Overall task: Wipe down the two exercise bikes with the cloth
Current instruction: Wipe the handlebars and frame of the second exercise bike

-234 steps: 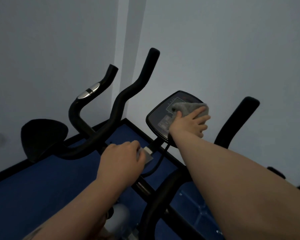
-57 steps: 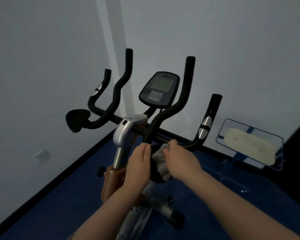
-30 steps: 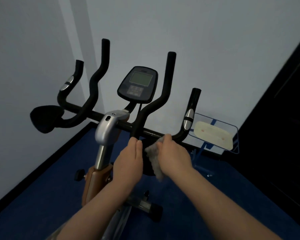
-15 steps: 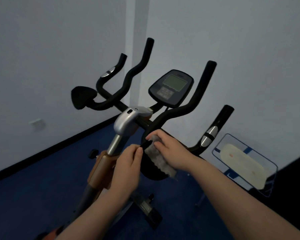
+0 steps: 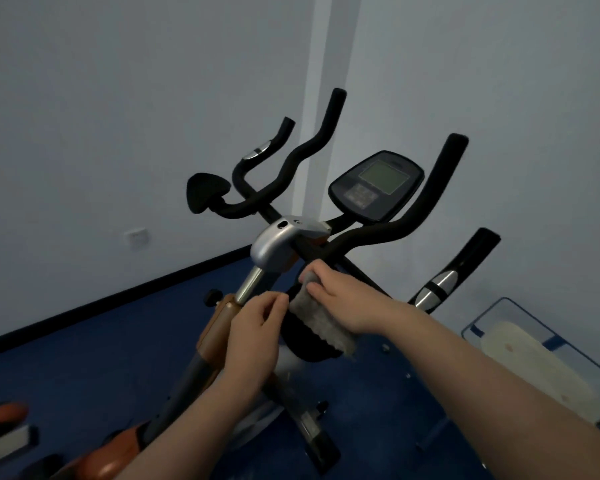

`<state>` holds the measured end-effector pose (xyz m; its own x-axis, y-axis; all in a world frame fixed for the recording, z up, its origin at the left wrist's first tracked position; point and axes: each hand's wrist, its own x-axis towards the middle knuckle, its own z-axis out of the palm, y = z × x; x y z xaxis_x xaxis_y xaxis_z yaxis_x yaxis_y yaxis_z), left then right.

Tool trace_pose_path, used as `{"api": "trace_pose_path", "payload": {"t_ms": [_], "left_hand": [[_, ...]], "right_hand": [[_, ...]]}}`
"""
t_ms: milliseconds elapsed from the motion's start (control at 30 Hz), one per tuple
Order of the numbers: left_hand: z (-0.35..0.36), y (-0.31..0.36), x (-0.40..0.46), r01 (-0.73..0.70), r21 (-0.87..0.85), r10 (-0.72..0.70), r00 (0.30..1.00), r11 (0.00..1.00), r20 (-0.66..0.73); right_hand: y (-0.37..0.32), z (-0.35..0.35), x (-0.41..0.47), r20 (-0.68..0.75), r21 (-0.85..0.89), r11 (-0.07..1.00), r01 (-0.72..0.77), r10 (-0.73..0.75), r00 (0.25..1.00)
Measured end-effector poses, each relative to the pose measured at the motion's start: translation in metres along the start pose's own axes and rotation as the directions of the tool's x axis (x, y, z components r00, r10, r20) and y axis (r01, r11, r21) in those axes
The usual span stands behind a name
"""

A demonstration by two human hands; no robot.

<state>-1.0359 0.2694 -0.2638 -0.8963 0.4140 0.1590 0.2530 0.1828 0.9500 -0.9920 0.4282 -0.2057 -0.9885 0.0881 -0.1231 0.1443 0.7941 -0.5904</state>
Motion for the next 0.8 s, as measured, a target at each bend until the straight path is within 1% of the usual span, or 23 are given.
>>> {"api": "trace_pose_path", "payload": {"t_ms": [100,167,233,267,333,367,433,500,533,600,633,700,733,800], "left_hand": [[-0.007,-0.002,0.000,0.057,-0.053,-0.055,0.998,0.997,0.039],[-0.010,-0.005,0.000,0.092,-0.093,-0.087,0.995,0.991,0.054],[-0.011,-0.005,0.001,0.069,-0.093,-0.065,0.996,0.993,0.054],[-0.011,-0.005,0.001,0.049,-0.089,-0.045,0.998,0.995,0.053],[-0.011,-0.006,0.001,0.028,-0.084,-0.023,0.998,0.996,0.060],[-0.011,-0.005,0.002,0.028,-0.081,-0.022,0.997,0.996,0.073],[-0.016,-0.006,0.004,0.037,-0.057,-0.030,0.993,0.998,0.113],[-0.022,-0.006,0.008,0.026,-0.014,-0.024,0.990,1.000,0.138],[-0.024,-0.007,0.009,0.019,0.005,-0.019,0.989,1.000,0.144],[-0.025,-0.008,0.011,0.008,0.009,-0.009,0.989,1.000,0.149],[-0.024,-0.008,0.011,0.004,-0.001,-0.003,0.988,1.000,0.153],[-0.024,-0.006,0.013,-0.001,-0.022,0.005,0.985,1.000,0.173],[-0.024,-0.005,0.014,-0.005,-0.040,0.012,0.983,0.999,0.181],[-0.025,-0.003,0.018,-0.019,-0.064,0.030,0.984,0.998,0.174]], "right_hand": [[-0.016,0.002,0.017,0.022,-0.095,0.990,0.105,-0.103,0.994],[-0.019,0.004,0.019,0.045,-0.098,0.986,0.138,-0.135,0.990],[-0.013,0.004,0.013,0.041,-0.047,0.986,0.158,-0.156,0.987],[-0.008,0.003,0.009,0.035,0.005,0.988,0.155,-0.155,0.987],[0.000,0.001,0.005,0.060,0.090,0.988,0.124,-0.130,0.990],[0.001,-0.001,0.007,0.081,0.084,0.991,0.107,-0.114,0.990],[-0.006,-0.003,0.016,0.108,-0.071,0.992,0.100,-0.092,0.990],[-0.017,0.002,0.024,0.086,-0.258,0.957,0.129,-0.111,0.990],[-0.020,0.006,0.025,0.044,-0.292,0.945,0.145,-0.139,0.989],[-0.020,0.015,0.020,-0.083,-0.271,0.952,0.144,-0.172,0.982],[-0.018,0.019,0.015,-0.152,-0.256,0.959,0.123,-0.165,0.975],[-0.014,0.026,0.001,-0.264,-0.210,0.978,0.001,-0.058,0.963],[-0.011,0.030,-0.007,-0.309,-0.160,0.982,-0.096,0.043,0.950],[-0.009,0.044,-0.028,-0.370,-0.068,0.952,-0.299,0.254,0.894]]}}
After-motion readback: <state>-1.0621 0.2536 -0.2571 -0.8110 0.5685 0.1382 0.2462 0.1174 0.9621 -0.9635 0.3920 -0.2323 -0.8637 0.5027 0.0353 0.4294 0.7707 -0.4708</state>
